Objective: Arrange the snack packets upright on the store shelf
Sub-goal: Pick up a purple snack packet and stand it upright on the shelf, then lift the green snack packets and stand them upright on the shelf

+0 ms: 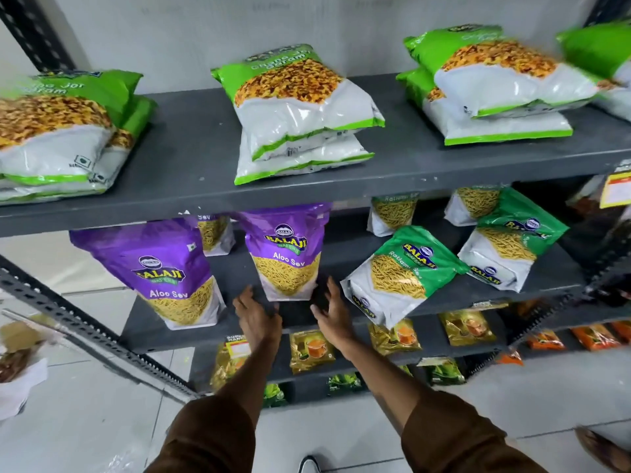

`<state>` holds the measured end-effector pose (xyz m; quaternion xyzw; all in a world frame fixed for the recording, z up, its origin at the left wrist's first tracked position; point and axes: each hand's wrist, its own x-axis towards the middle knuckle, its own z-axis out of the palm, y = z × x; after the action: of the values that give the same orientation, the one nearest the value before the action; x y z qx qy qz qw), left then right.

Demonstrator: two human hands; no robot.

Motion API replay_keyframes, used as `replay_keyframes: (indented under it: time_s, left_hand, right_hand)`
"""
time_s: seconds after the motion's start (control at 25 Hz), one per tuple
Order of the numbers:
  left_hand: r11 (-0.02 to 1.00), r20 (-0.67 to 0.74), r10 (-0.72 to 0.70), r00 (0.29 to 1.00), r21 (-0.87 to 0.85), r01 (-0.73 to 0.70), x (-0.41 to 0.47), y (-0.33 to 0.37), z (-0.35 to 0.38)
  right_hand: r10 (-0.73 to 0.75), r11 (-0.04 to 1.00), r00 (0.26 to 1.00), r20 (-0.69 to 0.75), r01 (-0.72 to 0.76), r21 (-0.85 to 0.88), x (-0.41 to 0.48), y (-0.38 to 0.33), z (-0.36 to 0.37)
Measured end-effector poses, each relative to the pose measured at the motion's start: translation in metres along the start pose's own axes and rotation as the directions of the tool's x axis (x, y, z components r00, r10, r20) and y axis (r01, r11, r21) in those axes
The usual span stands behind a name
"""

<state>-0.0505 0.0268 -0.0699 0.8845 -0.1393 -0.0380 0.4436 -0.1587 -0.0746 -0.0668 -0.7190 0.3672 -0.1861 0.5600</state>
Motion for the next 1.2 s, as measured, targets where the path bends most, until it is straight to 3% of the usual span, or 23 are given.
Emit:
replay_keyframes:
  time_s: [0.12,0.2,0.32,0.48,0.64,0.76,0.84,0.92,1.12,1.2]
  left_hand:
    - [0.976,-0.016,0.199,0.98,0.096,-0.197,-0.041,0.018,0.009]
    - [0.946,0.048,0.32,0.946,0.044,-0.322,-0.065,0.044,0.02]
    - [0.903,0.103,0.419,0.902,-0.149,-0.403,-0.087,0.081,0.039]
    - [0.924,0.201,0.327,0.923,-0.273,-0.268,-0.1,0.114,0.06]
    - [0.984,0.303,0.151,0.941,-0.136,-0.114,-0.078,0.141,0.079]
    - [0.988,0.415,0.026,0.909,0.131,-0.088,-0.05,0.153,0.092]
    - [0.974,0.483,-0.044,0.875,0.216,-0.07,-0.035,0.157,0.107]
    - [0.984,0.553,-0.099,0.827,0.178,-0.002,-0.028,0.154,0.121]
    - [0.982,0.441,-0.17,0.881,-0.001,0.19,-0.032,0.134,0.123]
    - [0.958,0.443,-0.188,0.877,-0.115,0.263,-0.046,0.124,0.113]
  right_hand:
    - [-0.093,0.996,0.993,-0.071,0.093,-0.011,-0.037,0.009,-0.026]
    - [-0.176,0.983,0.975,-0.133,0.168,-0.067,-0.059,0.018,-0.056]
    - [-0.114,0.991,0.962,-0.247,0.129,0.042,-0.077,0.021,-0.094]
    - [0.152,0.972,0.9,-0.408,-0.061,0.228,-0.08,0.028,-0.142]
    - [0.376,0.853,0.904,-0.203,-0.252,0.458,-0.059,0.036,-0.171]
    - [0.477,0.779,0.869,-0.127,-0.352,0.519,-0.043,0.037,-0.177]
    - [0.507,0.754,0.858,-0.083,-0.395,0.525,-0.031,0.038,-0.179]
    - [0.502,0.787,0.86,-0.097,-0.407,0.463,-0.017,0.044,-0.176]
    - [0.388,0.854,0.902,-0.19,-0.274,0.442,-0.012,0.043,-0.158]
    - [0.343,0.903,0.917,-0.203,-0.262,0.341,-0.02,0.047,-0.159]
